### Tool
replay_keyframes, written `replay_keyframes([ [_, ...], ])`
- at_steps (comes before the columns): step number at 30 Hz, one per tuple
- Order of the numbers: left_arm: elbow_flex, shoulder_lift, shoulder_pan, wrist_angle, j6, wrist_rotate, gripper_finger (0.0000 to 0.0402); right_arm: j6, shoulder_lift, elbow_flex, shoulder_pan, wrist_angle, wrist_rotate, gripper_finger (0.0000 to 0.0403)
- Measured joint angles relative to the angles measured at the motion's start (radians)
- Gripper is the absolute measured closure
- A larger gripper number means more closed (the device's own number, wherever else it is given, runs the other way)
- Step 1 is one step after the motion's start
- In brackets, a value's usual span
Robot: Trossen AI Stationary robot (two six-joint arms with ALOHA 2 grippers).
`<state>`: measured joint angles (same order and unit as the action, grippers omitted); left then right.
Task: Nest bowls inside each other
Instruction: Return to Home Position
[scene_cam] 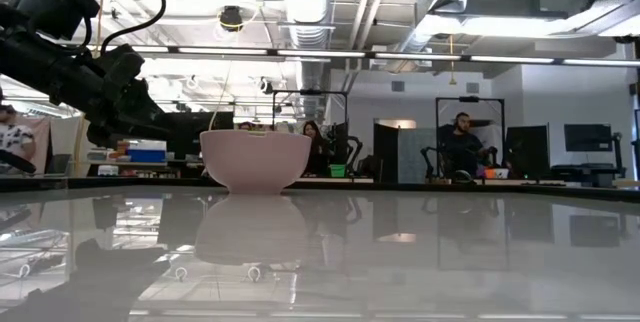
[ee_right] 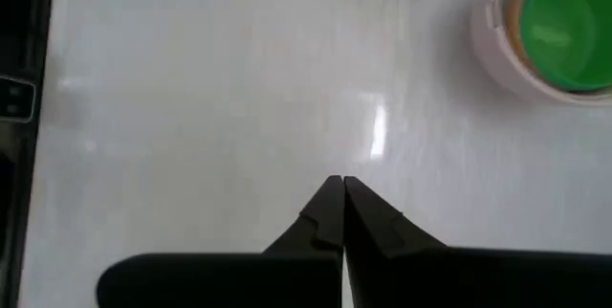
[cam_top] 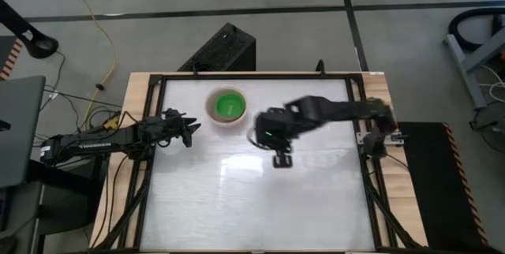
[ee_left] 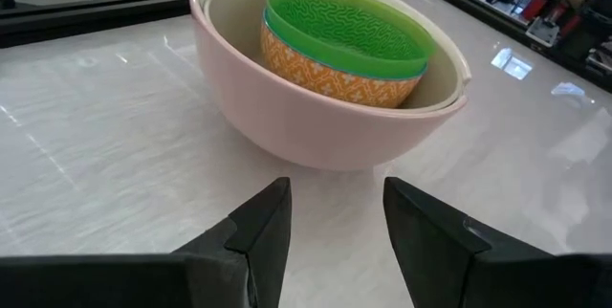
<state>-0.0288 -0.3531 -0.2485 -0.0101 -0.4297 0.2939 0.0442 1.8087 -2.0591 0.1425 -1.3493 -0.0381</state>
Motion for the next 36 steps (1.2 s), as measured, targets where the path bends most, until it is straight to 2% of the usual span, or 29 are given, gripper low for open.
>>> replay_keyframes([
  [3, 0.0, 0.0, 0.0, 0.0, 0.0, 0.0, 0.0244, 0.066, -0.175, 0.233, 0.071, 0.138, -0.079, 0.0387],
  [7, 0.0, 0.0, 0.0, 0.0, 0.0, 0.0, 0.0244, 0.153, -0.473, 0.63, 0.148, 0.405, -0.162, 0.0394],
  [13, 0.0, 0.0, 0.0, 0.0, 0.0, 0.0, 0.0244, 0.217, -0.922, 1.248, 0.197, 0.929, -0.173, 0.0394],
  [19, 0.0, 0.0, 0.0, 0.0, 0.0, 0.0, 0.0244, 0.25, -1.225, 1.717, 0.18, 1.325, -0.172, 0.0394],
  [23, 0.0, 0.0, 0.0, 0.0, 0.0, 0.0, 0.0244, 0.267, -1.338, 1.908, 0.169, 1.508, -0.169, 0.0394],
  [26, 0.0, 0.0, 0.0, 0.0, 0.0, 0.0, 0.0244, 0.263, -1.387, 1.992, 0.17, 1.592, -0.167, 0.0394],
  [30, 0.0, 0.0, 0.0, 0.0, 0.0, 0.0, 0.0244, 0.245, -1.43, 2.043, 0.169, 1.6, -0.144, 0.0394],
  [36, 0.0, 0.0, 0.0, 0.001, 0.0, 0.0, 0.0244, 0.12, -1.444, 2.049, 0.158, 1.586, -0.117, 0.0394],
])
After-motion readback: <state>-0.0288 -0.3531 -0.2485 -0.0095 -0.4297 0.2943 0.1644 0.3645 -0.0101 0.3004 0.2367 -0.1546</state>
